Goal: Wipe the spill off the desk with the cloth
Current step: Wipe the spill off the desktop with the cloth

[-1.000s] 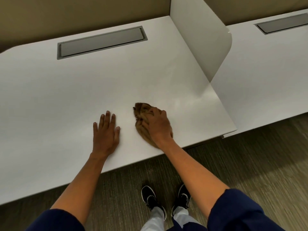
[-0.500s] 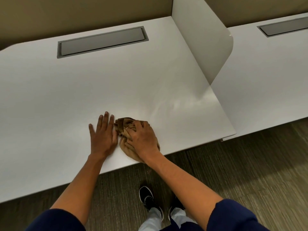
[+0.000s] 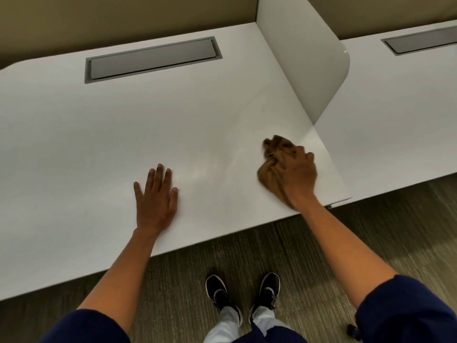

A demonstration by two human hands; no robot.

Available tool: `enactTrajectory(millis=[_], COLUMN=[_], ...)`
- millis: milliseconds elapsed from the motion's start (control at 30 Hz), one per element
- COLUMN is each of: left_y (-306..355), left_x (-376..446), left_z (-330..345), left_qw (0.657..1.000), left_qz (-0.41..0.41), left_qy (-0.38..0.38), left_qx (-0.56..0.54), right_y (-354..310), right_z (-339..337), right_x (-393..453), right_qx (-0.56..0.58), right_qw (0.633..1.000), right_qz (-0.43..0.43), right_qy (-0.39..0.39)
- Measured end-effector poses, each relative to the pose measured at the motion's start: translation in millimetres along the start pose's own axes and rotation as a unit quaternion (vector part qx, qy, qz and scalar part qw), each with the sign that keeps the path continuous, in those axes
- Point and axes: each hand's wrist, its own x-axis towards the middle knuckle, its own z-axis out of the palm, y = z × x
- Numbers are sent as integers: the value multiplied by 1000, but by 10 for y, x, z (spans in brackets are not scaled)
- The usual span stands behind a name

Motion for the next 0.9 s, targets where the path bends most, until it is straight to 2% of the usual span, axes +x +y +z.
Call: enactTrajectory(millis=[133,200,267,333,467,567,633,767,900], left_y=[-4,-2,-3,-14,-27,-23,-15,5,38], left_x=[8,20,45,49,34,48,49,42,157], left_z=[12,15,11,16,37,31,21,7,-1], left_qw=[1000,1000,1000,1000,1000,1000,1000,1000,1000], left_qz=[-7,-6,-5,-4,-4,-2,-1,2,-11], left_qy=[-6,-6,-5,-6,-6,-8,-11,-7,-8], left_qx=[5,3,0,0,2,0,-2,2,-8], right_y=[210,118,-21,-265,-848,-1081,-1111,-934,-753], right_z=[-91,-86,-46,-17,104,161,154,116,114], right_x=[17,-29,-148,-354,-883,-1128,-1130,-845,-551], right_qx=[58,57,9,10,-14,-26,-32,37,119], right_qw=[990,987,992,991,982,973,970,980,993], right_qz=[130,147,109,99,-20,-114,-136,-94,14], right_qy=[11,-22,-56,-93,-185,-197,-201,-174,-15])
